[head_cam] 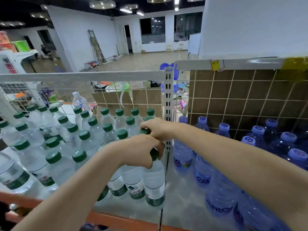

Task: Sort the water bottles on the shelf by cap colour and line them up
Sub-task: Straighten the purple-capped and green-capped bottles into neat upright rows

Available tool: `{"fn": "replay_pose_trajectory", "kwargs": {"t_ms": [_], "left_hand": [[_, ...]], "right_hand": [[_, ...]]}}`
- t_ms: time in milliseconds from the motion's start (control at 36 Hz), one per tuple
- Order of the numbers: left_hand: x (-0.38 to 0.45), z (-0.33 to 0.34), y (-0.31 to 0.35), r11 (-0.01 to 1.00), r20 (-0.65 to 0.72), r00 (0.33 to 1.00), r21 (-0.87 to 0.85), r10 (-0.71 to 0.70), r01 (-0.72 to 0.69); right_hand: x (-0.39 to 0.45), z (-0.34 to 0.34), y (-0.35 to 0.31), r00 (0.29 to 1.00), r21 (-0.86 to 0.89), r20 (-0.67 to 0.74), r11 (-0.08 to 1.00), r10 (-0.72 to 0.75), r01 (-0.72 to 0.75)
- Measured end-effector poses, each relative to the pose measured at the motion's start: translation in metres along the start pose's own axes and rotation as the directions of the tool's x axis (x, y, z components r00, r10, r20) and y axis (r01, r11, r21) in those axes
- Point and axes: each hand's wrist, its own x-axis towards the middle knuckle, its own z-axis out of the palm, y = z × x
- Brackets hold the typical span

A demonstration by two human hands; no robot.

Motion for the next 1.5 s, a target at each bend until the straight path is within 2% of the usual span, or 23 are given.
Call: {"fn": "replay_pose_trajectory", "kwargs": {"t_ms": [222, 361, 444, 667, 750, 861, 1000, 1111, 1278, 1500], "left_hand": [[-0.01, -0.007, 0.007, 0.996, 0.138, 0.988, 0.038, 0.07, -0.076], [-0.012, -0.004, 0.011, 0.986, 0.187, 0.979, 0.127, 0.08, -0.105], [-0.015, -0.003, 0.011, 0.974, 0.212, 0.972, 0.176, 0.1, -0.139], [-0.012, -0.002, 0.007, 0.977, 0.236, 0.961, 0.12, 0.142, -0.174], [-0.01, -0.009, 0.005, 0.985, 0.17, 0.972, 0.029, 0.165, -0.172], [-0.003, -0.031, 0.004, 0.977, -0.086, 0.973, 0.011, 0.214, -0.214], [0.016, -0.052, 0.01, 0.974, -0.347, 0.913, 0.004, 0.213, -0.226], [0.029, -0.061, 0.023, 0.971, -0.328, 0.918, -0.01, 0.223, -0.24], [0.056, -0.07, 0.057, 0.975, -0.242, 0.945, 0.085, 0.22, -0.205], [0.103, -0.065, 0.088, 0.989, -0.215, 0.971, 0.127, 0.106, -0.08]], "right_hand": [[-0.001, -0.001, -0.006, 0.995, 0.059, 0.051, 0.994, 0.09, -0.093], [0.0, 0.004, -0.006, 0.996, 0.045, -0.009, 0.995, 0.089, -0.089], [-0.003, 0.006, -0.005, 0.992, 0.094, -0.01, 0.988, 0.123, -0.121], [-0.027, -0.013, -0.009, 0.983, 0.184, -0.016, 0.966, 0.186, -0.179], [-0.041, -0.027, -0.009, 0.976, 0.172, -0.073, 0.967, 0.204, -0.189], [-0.067, -0.052, -0.005, 0.944, 0.162, -0.194, 0.958, 0.266, -0.236], [-0.105, -0.076, 0.017, 0.882, 0.154, -0.3, 0.931, 0.363, -0.33], [-0.137, -0.086, 0.04, 0.836, 0.182, -0.314, 0.893, 0.45, -0.412], [-0.173, -0.091, 0.082, 0.783, 0.196, -0.32, 0.845, 0.534, -0.497], [-0.198, -0.093, 0.135, 0.812, 0.133, -0.246, 0.848, 0.529, -0.513]]}}
